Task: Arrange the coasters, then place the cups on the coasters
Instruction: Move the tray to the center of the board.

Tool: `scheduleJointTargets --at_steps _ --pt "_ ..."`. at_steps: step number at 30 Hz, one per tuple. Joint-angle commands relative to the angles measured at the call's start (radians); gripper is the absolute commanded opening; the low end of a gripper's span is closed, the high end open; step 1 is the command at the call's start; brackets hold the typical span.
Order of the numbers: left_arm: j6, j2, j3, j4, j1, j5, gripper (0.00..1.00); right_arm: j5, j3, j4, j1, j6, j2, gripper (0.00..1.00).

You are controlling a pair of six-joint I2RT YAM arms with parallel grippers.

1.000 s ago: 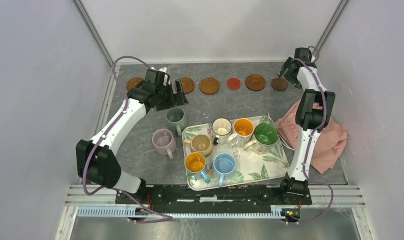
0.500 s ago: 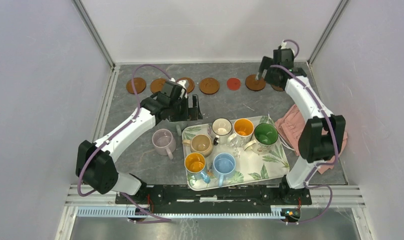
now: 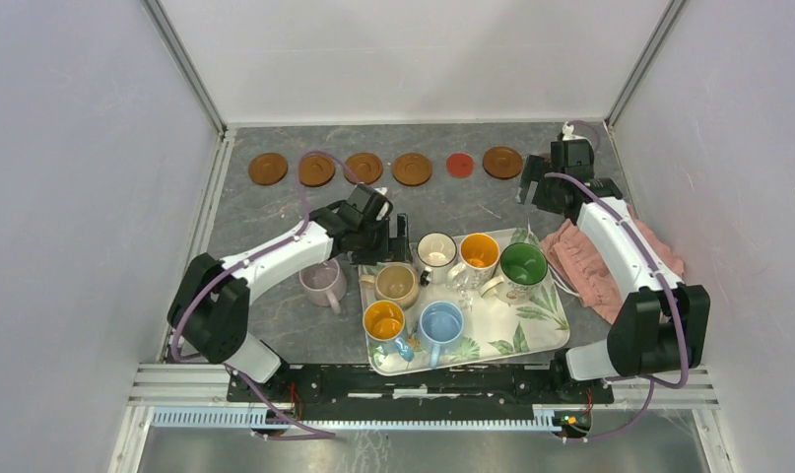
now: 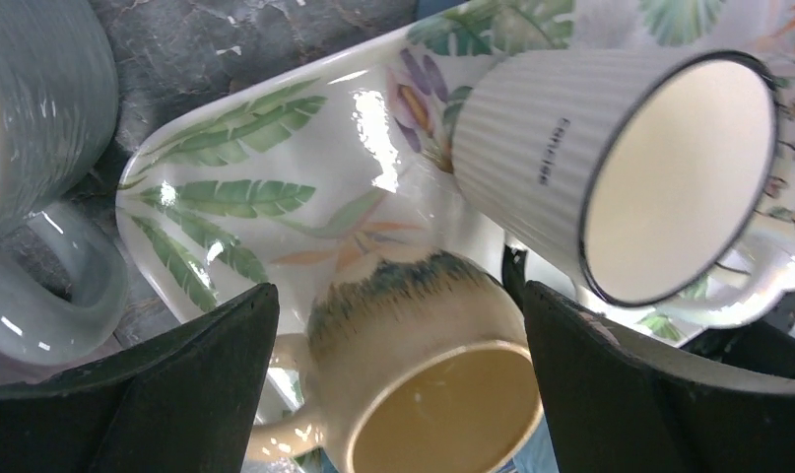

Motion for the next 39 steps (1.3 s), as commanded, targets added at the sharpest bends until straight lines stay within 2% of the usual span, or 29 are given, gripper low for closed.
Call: scheduleJointTargets --at_steps 1,7,15,18,19,27,35,39 --pt "-0.067 0.048 -0.024 0.089 0.000 -0.037 1.00 0.006 -0.032 -0.006 -0.002 -0.030 -0.038 0.98" --pt "-0.074 0.128 -0.055 0.140 0.000 -0.044 1.00 -0.057 -0.117 0.025 -0.053 -0.012 -0.053 0.98" --pt "-0.075 0.173 -0.112 0.120 0.016 -0.119 1.00 -0.116 -0.189 0.053 -0.094 -0.016 -0.070 0.98" --pt "-0.077 0.174 -0.136 0.109 0.036 -0.163 1.00 -0.134 -0.211 0.055 -0.096 -0.021 -0.075 0.98" --pt "-0.077 0.174 -0.142 0.104 0.047 -0.178 1.00 -0.141 -0.224 0.058 -0.131 -0.021 -0.079 0.98" --pt "-0.054 0.179 -0.164 0.075 0.153 -0.203 1.00 -0.164 -0.310 0.078 -0.169 -0.017 -0.115 0.98" --pt "-0.036 0.200 -0.144 0.063 0.182 -0.207 1.00 -0.242 -0.427 0.078 -0.172 -0.016 -0.187 0.98" --pt "-0.030 0.207 -0.143 0.061 0.200 -0.205 1.00 -0.248 -0.498 0.062 -0.172 -0.041 -0.241 0.91"
